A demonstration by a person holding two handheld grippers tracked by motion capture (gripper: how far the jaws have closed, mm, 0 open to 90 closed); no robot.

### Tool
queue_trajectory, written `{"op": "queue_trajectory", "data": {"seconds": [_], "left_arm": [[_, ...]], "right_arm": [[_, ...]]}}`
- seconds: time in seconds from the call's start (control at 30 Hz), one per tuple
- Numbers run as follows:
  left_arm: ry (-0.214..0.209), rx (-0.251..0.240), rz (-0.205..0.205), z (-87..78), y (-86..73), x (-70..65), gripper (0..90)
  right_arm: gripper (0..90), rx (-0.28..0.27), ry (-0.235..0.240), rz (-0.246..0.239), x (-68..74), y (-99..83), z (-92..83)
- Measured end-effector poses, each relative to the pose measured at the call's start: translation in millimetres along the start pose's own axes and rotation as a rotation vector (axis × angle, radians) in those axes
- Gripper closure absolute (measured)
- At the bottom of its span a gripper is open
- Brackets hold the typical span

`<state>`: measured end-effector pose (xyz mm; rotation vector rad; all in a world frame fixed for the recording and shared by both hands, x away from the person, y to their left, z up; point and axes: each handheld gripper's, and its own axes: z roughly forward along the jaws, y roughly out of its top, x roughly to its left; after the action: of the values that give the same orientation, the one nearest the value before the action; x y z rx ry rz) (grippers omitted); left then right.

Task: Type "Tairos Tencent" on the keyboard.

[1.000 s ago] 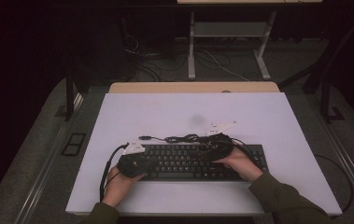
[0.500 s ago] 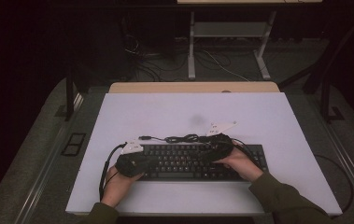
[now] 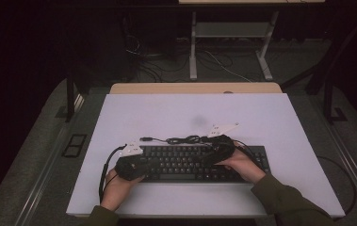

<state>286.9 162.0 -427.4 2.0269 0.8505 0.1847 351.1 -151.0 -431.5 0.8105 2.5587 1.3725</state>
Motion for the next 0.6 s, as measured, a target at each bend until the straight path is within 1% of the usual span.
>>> {"op": "queue_trajectory", "data": {"seconds": [0.23, 0.5, 0.53, 0.6], "left_arm": [[-0.019, -0.001, 0.008, 0.5, 0.3, -4.6, 89.5], [-0.058, 0.011, 0.027, 5.3, 1.3, -12.1, 89.4], [-0.062, 0.013, 0.022, 5.9, 1.3, -13.5, 89.5], [-0.073, 0.017, 0.031, 7.4, 1.5, -14.8, 89.5]], "right_arm": [[14.1, 0.001, -0.012, 0.002, -0.4, -0.3, 0.4], [14.1, 0.001, -0.015, -0.001, -0.3, -0.4, 0.5], [14.1, 0.001, -0.016, 0.0, -0.3, -0.5, 0.5], [14.1, 0.002, -0.015, -0.001, -0.4, -0.5, 0.6]]}}
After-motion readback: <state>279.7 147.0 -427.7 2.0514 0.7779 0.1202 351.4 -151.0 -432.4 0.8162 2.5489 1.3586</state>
